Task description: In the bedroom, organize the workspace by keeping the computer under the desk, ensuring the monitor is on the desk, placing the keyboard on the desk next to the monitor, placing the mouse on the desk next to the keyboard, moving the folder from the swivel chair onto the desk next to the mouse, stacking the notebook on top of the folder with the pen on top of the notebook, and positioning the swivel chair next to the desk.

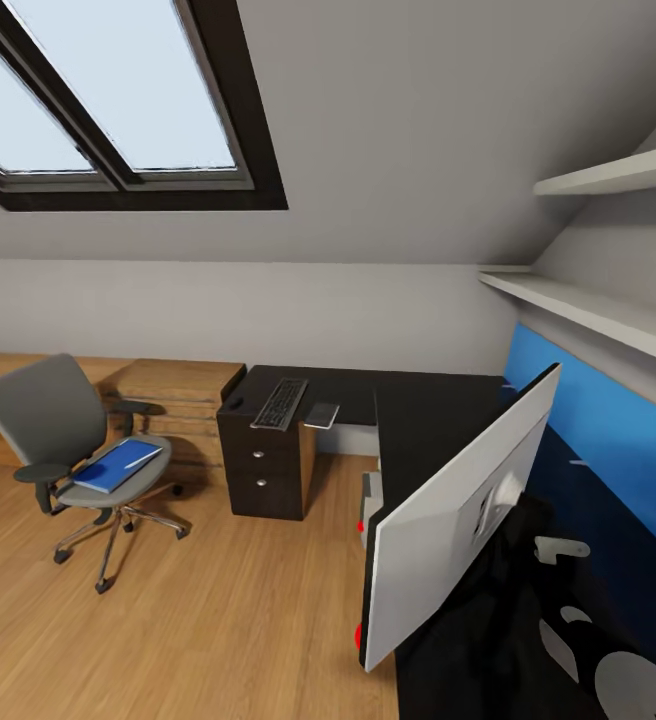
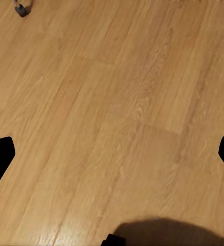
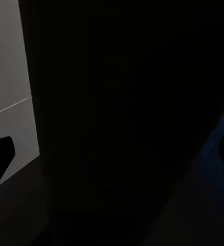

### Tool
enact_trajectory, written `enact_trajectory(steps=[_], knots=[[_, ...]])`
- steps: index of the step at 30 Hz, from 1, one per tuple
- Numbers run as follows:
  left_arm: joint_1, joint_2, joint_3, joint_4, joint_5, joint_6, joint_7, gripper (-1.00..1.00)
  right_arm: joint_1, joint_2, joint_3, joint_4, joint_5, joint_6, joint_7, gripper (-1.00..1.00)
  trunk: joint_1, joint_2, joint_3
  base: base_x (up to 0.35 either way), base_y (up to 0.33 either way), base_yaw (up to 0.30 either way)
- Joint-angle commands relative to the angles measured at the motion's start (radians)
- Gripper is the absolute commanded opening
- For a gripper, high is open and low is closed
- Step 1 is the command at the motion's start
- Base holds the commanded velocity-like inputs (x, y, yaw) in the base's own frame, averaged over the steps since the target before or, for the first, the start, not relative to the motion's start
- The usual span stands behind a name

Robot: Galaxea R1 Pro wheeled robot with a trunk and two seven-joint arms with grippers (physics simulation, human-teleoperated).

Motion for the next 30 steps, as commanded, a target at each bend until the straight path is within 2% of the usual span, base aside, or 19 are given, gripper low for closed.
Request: enact_trajectory(steps=[1,14,15,30], knots=[[-0.001,0.001,-0.009,0.000,0.009,-0.005,0.006,1.00,-0.001,0.000,0.006,0.001,-0.007,-0.003,-0.002,1.00,0.000,-0.002,-0.002,0.014,-0.010,0.000],[-0.001,0.001,-0.009,0.000,0.009,-0.005,0.006,1.00,-0.001,0.000,0.006,-0.001,-0.007,-0.002,-0.003,1.00,0.000,-0.002,-0.002,0.003,-0.002,0.000],[-0.001,0.001,-0.009,0.000,0.009,-0.005,0.006,1.00,-0.001,0.000,0.006,-0.001,-0.007,-0.002,-0.004,-1.00,0.000,-0.002,-0.002,0.000,0.000,0.000],[-0.001,0.001,-0.009,0.000,0.009,-0.005,0.006,1.00,-0.001,0.002,0.006,-0.007,-0.005,-0.009,-0.005,-1.00,0.000,-0.002,-0.002,0.000,0.000,0.000]])
